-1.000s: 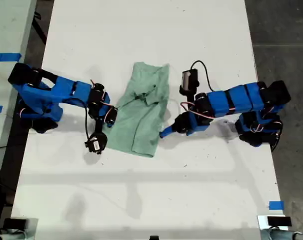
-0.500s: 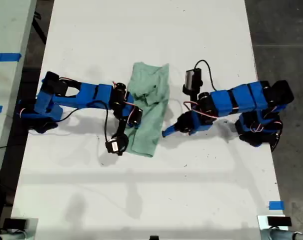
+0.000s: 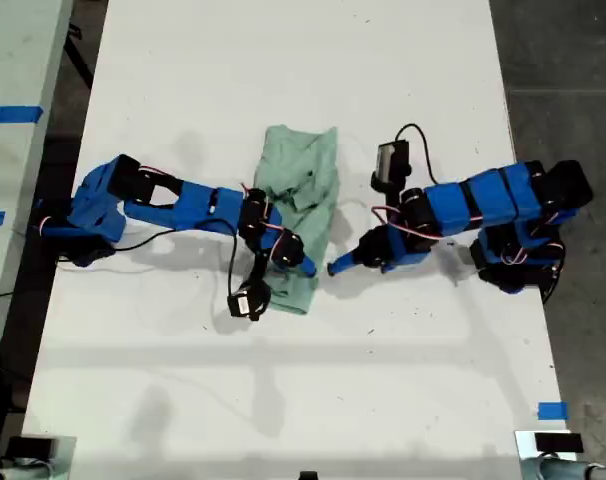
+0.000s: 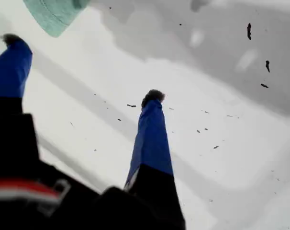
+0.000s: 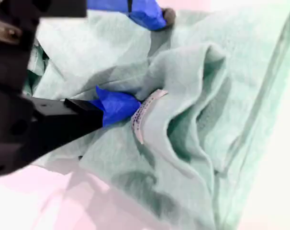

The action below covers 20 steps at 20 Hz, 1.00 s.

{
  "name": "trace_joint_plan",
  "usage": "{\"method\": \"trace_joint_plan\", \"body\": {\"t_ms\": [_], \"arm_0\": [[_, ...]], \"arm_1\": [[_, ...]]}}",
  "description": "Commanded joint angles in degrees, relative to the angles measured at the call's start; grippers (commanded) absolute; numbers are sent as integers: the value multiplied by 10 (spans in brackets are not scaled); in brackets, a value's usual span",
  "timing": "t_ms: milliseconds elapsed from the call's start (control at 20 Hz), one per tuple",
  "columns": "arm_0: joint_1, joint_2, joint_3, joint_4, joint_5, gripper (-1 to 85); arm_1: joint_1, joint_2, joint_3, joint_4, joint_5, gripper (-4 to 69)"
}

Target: Fold tshirt

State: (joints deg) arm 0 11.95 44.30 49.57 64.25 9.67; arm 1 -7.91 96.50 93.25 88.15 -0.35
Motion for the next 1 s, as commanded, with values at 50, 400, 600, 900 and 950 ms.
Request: {"method": "trace_joint_plan", "body": {"t_ms": [50, 400, 600, 900, 950], "arm_0": [[8, 30, -27, 38, -2, 237], [8, 257, -6, 247, 14, 235], [-2, 381, 57, 352, 12, 244], [-3, 712, 464, 197, -47, 230], [-2, 758, 519, 192, -64, 228]], "arm_1": [[-8, 44, -3, -14, 3, 398], [-10, 52, 0, -11, 5, 398], [-9, 82, 11, -5, 9, 398], [-7, 180, 69, 17, 33, 397], [-6, 200, 83, 18, 36, 396]]}}
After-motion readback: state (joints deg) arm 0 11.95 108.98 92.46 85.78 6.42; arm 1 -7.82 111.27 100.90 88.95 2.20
